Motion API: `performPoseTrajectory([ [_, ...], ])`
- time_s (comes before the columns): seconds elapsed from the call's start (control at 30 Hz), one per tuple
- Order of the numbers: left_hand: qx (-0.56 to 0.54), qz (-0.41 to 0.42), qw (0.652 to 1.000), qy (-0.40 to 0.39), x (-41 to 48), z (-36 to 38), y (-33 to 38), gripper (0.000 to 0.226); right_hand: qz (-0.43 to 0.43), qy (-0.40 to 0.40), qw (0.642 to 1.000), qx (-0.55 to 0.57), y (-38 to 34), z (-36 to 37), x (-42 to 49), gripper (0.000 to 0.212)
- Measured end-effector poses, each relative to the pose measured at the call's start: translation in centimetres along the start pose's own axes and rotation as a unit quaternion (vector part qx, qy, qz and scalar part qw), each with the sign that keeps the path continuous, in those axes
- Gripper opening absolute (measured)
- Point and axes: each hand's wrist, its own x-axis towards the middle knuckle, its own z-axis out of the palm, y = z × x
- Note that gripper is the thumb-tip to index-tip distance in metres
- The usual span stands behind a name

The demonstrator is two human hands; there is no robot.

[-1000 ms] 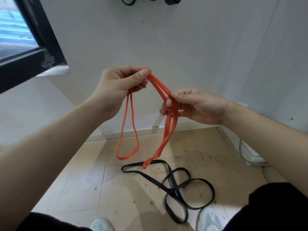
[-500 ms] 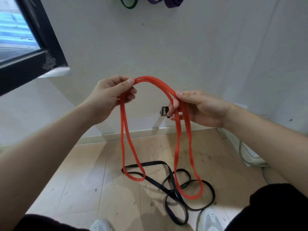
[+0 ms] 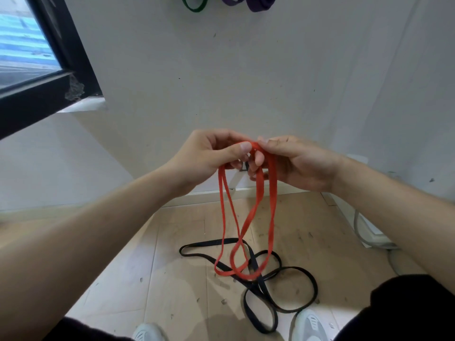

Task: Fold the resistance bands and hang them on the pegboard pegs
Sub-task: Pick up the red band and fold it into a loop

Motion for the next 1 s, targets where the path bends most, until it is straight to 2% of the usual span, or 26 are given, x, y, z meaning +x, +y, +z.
performPoseTrajectory([
  [0.13, 0.029, 0.023, 0.998, 0.05, 0.2, -0.8, 0.2, 0.026, -0.001, 0.009, 1.0, -0.008, 0.0, -0.2, 0.1, 0.032],
  [0.23, 0.03, 0.023, 0.997, 0.072, 0.5, -1.2, 0.1, 0.021, -0.002, 0.013, 1.0, -0.016, 0.1, -0.4, 0.3, 0.033],
  [0.57, 0.016, -0.024, 0.992, 0.12, 0.9, -4.6, -1.4, 0.018, 0.002, 0.024, 1.0, 0.012, 0.5, -0.8, 0.4, 0.034],
  [0.8, 0.057, -0.073, 0.984, 0.153, 0.5, -7.6, -4.1, 0.018, 0.021, 0.016, 1.0, 0.001, 0.2, -1.1, -0.2, 0.032],
  [0.93, 0.108, -0.119, 0.984, 0.079, -0.1, -8.3, -5.4, 0.02, 0.013, 0.028, 1.0, 0.003, 0.2, -1.2, -0.2, 0.03],
  [1.0, 0.093, -0.12, 0.988, 0.031, -0.4, -7.3, -5.2, 0.023, 0.007, 0.032, 0.999, 0.006, 0.2, -1.2, -0.1, 0.03],
])
